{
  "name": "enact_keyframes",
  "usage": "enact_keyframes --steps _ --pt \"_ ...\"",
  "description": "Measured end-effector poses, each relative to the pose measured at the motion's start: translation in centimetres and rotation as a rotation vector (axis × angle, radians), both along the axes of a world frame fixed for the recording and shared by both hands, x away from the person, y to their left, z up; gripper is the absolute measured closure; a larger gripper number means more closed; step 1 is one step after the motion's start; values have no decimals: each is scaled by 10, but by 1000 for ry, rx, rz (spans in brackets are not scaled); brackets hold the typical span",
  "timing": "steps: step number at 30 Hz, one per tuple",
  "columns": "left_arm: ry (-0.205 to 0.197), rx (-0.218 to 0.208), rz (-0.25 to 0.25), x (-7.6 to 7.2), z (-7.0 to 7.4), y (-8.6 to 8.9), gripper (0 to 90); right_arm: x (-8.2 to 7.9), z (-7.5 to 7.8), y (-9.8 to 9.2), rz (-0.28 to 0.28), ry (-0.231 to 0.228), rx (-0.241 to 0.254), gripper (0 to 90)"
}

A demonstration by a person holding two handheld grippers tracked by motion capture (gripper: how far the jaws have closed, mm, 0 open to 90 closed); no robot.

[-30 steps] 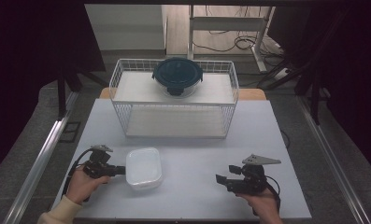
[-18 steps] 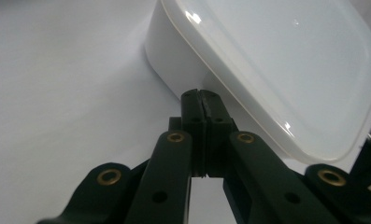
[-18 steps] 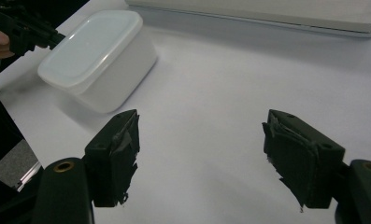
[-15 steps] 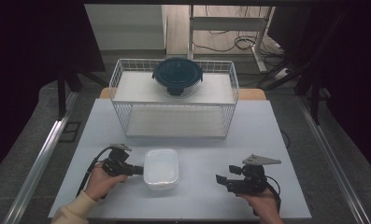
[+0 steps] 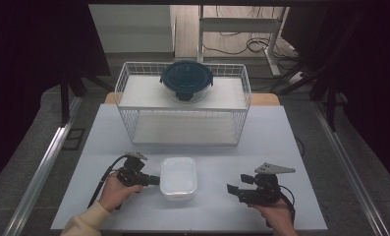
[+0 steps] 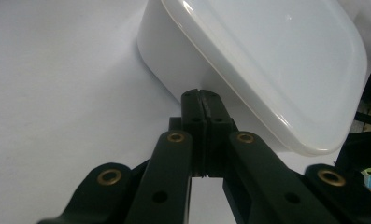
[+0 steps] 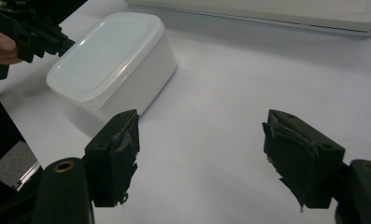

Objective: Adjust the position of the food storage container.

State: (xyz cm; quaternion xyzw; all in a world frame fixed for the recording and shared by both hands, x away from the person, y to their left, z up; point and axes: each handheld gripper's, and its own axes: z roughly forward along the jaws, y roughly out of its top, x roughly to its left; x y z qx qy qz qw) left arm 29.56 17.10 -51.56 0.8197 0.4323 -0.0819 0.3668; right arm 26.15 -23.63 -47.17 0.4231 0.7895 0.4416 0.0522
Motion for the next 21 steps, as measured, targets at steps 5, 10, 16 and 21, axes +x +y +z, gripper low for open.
enact_keyframes --steps 5,10,16,21 --pt "-11 -7 6 2 -2 -6 899 0 0 0 -4 -1 1 262" --pt "-31 4 24 1 -2 -6 899 0 -1 0 -1 -1 0 262" --pt "-145 -2 126 -16 15 11 900 1 -1 0 -1 -5 -8 262" --pt "-184 -57 181 -30 24 25 850 1 -3 0 2 -2 -16 262"
